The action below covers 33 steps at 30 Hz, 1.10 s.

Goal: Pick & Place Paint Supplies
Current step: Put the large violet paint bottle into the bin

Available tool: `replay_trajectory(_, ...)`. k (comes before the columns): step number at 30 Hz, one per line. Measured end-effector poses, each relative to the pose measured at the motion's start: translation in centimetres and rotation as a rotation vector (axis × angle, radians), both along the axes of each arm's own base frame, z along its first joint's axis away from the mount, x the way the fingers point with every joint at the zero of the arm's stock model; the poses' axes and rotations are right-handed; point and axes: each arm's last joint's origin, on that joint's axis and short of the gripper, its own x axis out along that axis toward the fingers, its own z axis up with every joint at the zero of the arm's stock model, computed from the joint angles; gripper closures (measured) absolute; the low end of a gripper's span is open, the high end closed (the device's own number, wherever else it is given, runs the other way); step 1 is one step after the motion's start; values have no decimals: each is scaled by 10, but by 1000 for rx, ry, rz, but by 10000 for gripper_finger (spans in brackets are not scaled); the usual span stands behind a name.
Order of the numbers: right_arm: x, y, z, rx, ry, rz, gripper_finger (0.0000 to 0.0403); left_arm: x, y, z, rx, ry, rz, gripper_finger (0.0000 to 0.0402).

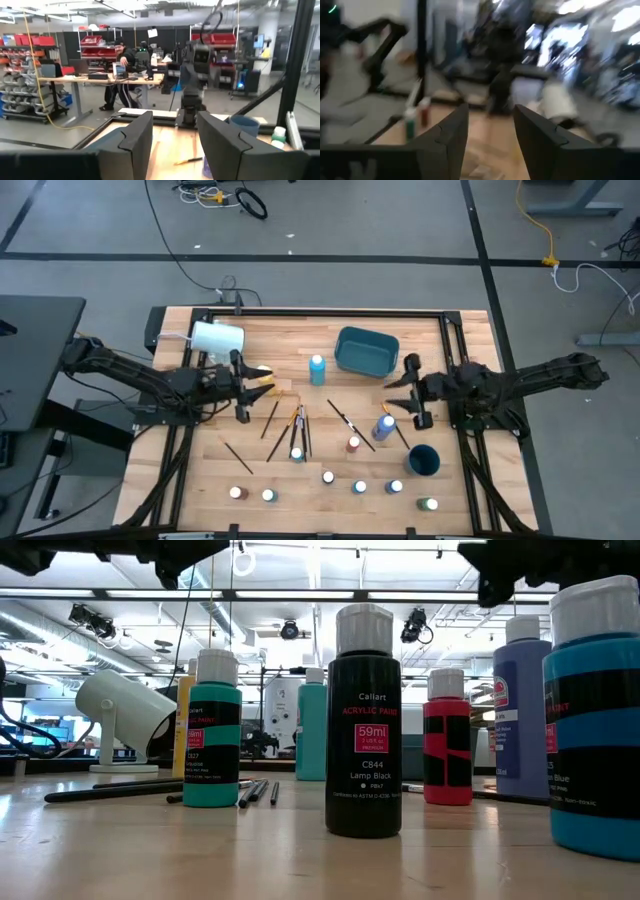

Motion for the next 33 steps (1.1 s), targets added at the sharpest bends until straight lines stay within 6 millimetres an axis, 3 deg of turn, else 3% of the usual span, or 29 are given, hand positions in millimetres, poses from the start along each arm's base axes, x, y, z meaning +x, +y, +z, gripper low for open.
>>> replay_trajectory(4, 9, 3, -15, 19, 204, 81, 240, 0, 0, 1, -10, -5, -2, 238)
replay_trajectory(8, 16, 7, -27, 24, 291, 210, 240, 0, 0, 2, 13, 0, 2, 238)
replay_trajectory(11, 19, 10, -30, 38, 307, 272, 240, 0, 0, 2, 13, -1, 2, 238)
replay_trajectory(33, 32, 11, -54, -42, 417, 271, 242, 0, 0, 2, 58, 9, 9, 238)
